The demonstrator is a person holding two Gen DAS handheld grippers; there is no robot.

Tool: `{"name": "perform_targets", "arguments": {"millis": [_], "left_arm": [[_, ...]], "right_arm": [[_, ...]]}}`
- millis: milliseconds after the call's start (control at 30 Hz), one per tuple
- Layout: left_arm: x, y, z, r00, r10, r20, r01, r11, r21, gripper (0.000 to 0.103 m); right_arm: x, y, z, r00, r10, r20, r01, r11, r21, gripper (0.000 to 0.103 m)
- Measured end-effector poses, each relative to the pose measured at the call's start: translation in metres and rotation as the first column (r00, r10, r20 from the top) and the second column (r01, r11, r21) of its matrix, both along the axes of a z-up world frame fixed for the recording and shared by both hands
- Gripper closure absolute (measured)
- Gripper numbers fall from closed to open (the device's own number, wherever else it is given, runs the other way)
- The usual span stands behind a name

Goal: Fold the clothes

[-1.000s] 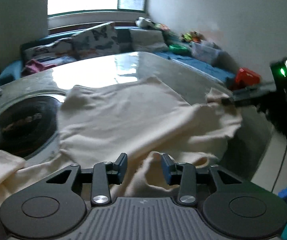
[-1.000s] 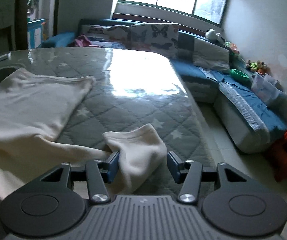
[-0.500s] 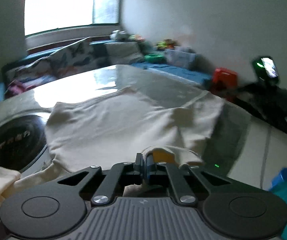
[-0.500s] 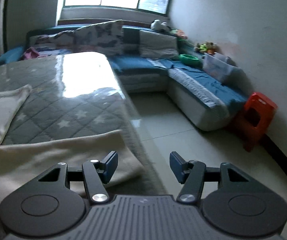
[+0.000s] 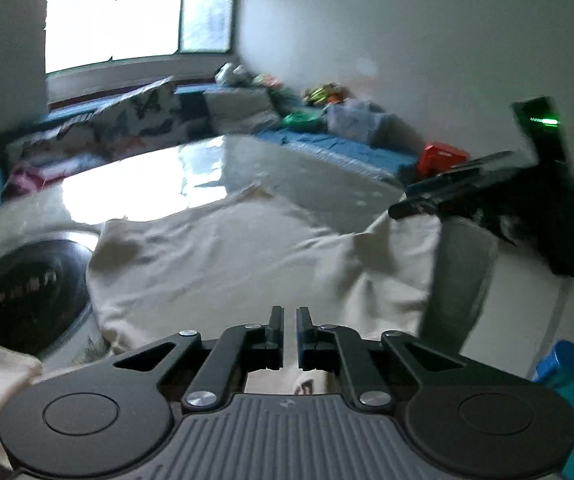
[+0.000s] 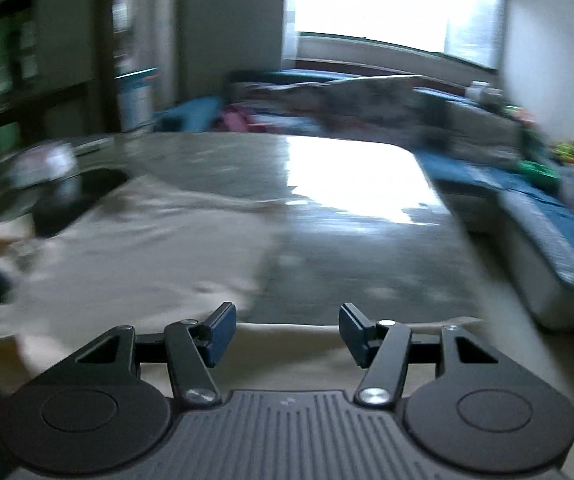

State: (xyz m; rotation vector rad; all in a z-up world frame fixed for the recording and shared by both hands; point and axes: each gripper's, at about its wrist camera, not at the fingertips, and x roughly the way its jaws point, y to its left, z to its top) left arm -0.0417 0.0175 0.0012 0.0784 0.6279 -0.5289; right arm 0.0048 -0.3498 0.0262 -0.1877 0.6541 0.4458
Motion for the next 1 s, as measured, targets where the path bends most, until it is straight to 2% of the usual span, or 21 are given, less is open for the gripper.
{"name": "perform_targets", "arguments": {"millis": [133, 233, 367, 467, 533, 633, 700, 867, 1000], "left_arm": [[0.008, -0.014, -0.020, 0.998, -0.031, -0.060, 0.031, 1.000, 0.002, 0.095], [0.010, -0.017, -0.029, 0.995, -0.048, -0.093, 0.049, 0.999, 0.007, 0.095], [0.013, -0.010, -0.028, 0.994, -0.036, -0.100, 0.037, 0.999, 0.014, 0.094], [0.030, 0.004, -0.014, 0.997, 0.056, -0.059, -0.054, 0.998, 0.036, 0.090], [0.050, 0.014, -0.007, 0.987, 0.157, -0.034, -0.155, 0.986, 0.058, 0.086], [0.087, 0.030, -0.003, 0.954, 0.301, -0.009, -0.299, 0.949, 0.096, 0.074], [0.113, 0.040, -0.005, 0.925, 0.379, 0.007, -0.377, 0.918, 0.122, 0.073], [0.171, 0.056, -0.018, 0.885, 0.464, 0.022, -0.462, 0.873, 0.160, 0.057], [0.190, 0.060, -0.027, 0.890, 0.456, 0.001, -0.450, 0.877, 0.168, 0.057]], "right_arm": [[-0.005, 0.035, -0.010, 0.989, 0.150, -0.018, -0.150, 0.989, -0.006, 0.048], [-0.005, 0.053, -0.018, 0.976, 0.216, -0.033, -0.216, 0.976, -0.007, 0.049], [0.007, 0.056, -0.033, 0.973, 0.212, -0.088, -0.214, 0.977, -0.018, 0.049], [0.014, 0.052, -0.041, 0.973, 0.196, -0.120, -0.200, 0.980, -0.019, 0.050], [0.016, 0.048, -0.040, 0.973, 0.193, -0.128, -0.196, 0.981, -0.009, 0.050], [0.016, 0.046, -0.040, 0.971, 0.195, -0.136, -0.198, 0.980, -0.006, 0.050], [0.017, 0.047, -0.040, 0.970, 0.196, -0.141, -0.199, 0.980, -0.007, 0.050], [0.020, 0.047, -0.041, 0.969, 0.196, -0.153, -0.199, 0.980, -0.002, 0.049], [0.022, 0.046, -0.041, 0.967, 0.199, -0.162, -0.200, 0.980, 0.008, 0.047]]}}
